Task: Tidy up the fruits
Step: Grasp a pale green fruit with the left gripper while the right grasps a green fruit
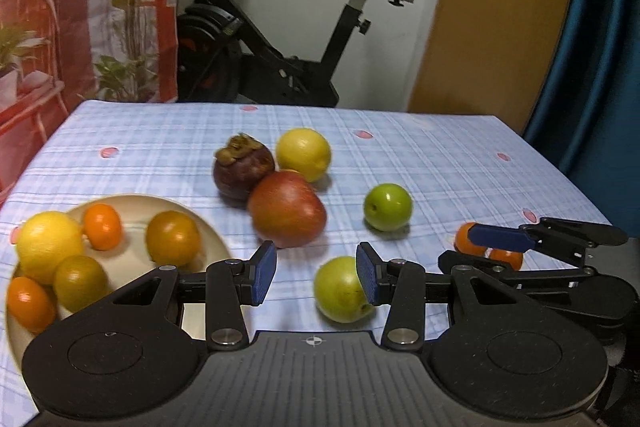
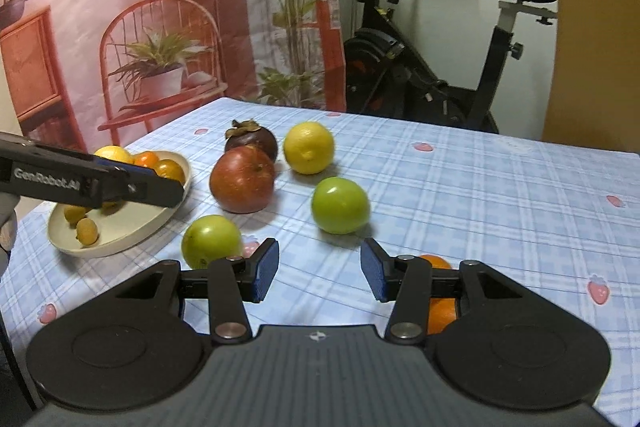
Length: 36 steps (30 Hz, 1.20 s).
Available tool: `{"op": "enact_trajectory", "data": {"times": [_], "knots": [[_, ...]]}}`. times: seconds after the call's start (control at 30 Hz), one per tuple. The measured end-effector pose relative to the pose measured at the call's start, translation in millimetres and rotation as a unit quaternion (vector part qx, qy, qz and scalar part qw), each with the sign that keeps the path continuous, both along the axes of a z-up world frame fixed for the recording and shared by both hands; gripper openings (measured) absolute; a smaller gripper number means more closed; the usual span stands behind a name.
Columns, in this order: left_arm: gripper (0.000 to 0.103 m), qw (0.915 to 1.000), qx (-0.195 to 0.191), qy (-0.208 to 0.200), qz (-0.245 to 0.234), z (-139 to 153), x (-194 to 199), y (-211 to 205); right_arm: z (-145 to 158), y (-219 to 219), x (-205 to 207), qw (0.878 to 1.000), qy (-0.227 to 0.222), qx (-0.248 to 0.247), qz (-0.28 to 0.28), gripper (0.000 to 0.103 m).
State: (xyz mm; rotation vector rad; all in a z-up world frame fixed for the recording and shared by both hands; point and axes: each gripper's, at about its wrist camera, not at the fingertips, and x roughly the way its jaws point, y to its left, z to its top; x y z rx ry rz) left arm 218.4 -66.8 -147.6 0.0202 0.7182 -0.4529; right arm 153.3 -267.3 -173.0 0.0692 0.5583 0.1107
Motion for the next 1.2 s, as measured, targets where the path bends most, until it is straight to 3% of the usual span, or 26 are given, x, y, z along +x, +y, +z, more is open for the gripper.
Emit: {"op": "enact_trajectory", "data": {"times": [0.2,0.4,0.5,0.63,0.93,1.03,1.2], "knots": [[0.047,0.9999,-0.005,0.016,-0.005,-8,0,-8,1,-8,-18,1.0,-0.013,-0.018,-0.016,0.049],[0.048,0.9997,-0.001,0.025,-0.004,-12,2,-11,-1,-24,-18,0.999,-0.007,-0.007,-0.041,0.049],[0.057,0.9996,-0.003,0.03,0.0,-14,6,-14,0,-24,-10,0.999,-0.007,-0.002,-0.035,0.049],[0.058,0.9997,0.003,0.024,-0.003,-16,7,-24,-2,-22,13,1.0,0.0,0.009,-0.007,0.049],[0.058,0.9992,0.008,0.038,0.0,-25,14,-26,2,-25,62,1.0,0.011,0.026,-0.008,0.049],[0.059,0.999,0.004,0.045,0.002,-29,16,-24,-2,-21,76,0.999,0.024,0.024,-0.004,0.058],[0.059,0.9987,0.001,0.05,-0.007,-31,18,-25,-10,-16,93,0.998,0.048,0.028,0.005,0.06]]}}
